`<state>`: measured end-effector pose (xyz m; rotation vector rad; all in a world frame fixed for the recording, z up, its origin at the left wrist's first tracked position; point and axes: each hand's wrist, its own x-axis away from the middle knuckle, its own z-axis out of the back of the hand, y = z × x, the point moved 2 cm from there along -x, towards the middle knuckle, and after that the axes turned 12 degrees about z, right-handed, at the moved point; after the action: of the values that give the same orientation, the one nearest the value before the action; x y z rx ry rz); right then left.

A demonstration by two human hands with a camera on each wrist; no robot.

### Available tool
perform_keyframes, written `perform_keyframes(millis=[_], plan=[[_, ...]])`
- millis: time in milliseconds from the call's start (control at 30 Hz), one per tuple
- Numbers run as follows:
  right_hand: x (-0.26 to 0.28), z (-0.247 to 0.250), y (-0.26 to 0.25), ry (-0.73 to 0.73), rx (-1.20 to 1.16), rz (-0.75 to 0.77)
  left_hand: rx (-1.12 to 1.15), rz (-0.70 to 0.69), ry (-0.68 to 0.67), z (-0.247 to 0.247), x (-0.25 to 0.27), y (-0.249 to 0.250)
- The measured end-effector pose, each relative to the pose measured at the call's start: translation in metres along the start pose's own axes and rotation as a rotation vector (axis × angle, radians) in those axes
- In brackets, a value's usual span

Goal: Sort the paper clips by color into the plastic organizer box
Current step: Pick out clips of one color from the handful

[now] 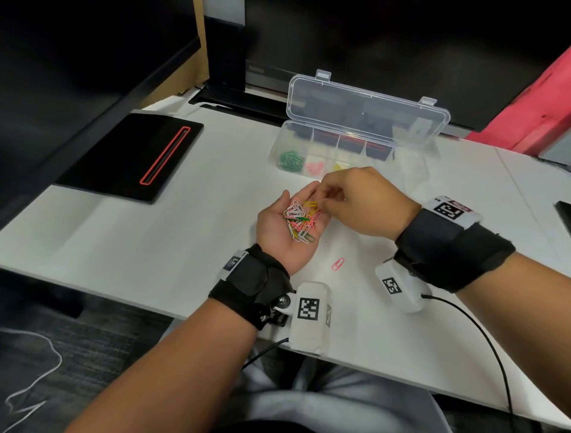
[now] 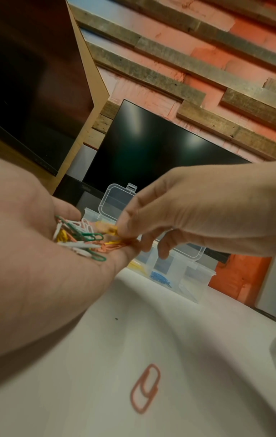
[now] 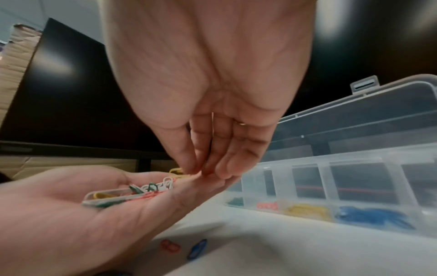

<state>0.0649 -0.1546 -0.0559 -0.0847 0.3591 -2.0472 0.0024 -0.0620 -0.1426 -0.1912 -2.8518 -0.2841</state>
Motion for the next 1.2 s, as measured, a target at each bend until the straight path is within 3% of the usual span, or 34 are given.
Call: perform_keyframes(millis=[67, 200, 467, 567, 633, 767, 867, 1000, 1067, 1133, 1200], plan=[[0.001, 0.003, 0.007, 0.115, -0.132, -0.101, 0.012, -0.007, 0.025, 0.002, -0.001, 0.0], [0.005, 0.007, 0.013, 0.279, -0.752, -0.309, 0.031, 0.001, 0.041, 0.001, -0.001, 0.0], [0.002, 0.009, 0.017, 0.358, -1.65, -0.594, 0.015, 0.019, 0.016, -0.002, 0.001, 0.0], [-0.003, 0.011, 0.013, 0.255, -1.542, -0.584, 0.008, 0.026, 0.008, -0.002, 0.001, 0.0], [-0.005, 0.012, 0.008, 0.148, -1.336, -0.547, 0.009, 0.026, 0.004, -0.002, 0.0, 0.0], [-0.006, 0.017, -0.003, -0.043, -0.277, -0.156, -0.02, 0.034, -0.004, 0.0, 0.0, -0.001], [-0.006, 0.015, -0.002, -0.141, 0.013, -0.036, -0.013, 0.035, 0.005, 0.001, -0.001, -0.001], [-0.005, 0.011, -0.001, -0.108, 0.056, -0.021, 0.01, 0.04, -0.02, -0.001, 0.0, -0.001], [-0.005, 0.01, -0.002, -0.035, -0.059, -0.069, 0.021, 0.038, -0.021, -0.002, 0.001, -0.001], [-0.003, 0.011, 0.002, 0.096, -0.428, -0.236, 0.03, 0.03, -0.014, -0.002, 0.0, 0.0], [-0.001, 0.01, 0.007, 0.219, -0.95, -0.405, 0.024, 0.032, -0.011, -0.001, 0.0, 0.0]])
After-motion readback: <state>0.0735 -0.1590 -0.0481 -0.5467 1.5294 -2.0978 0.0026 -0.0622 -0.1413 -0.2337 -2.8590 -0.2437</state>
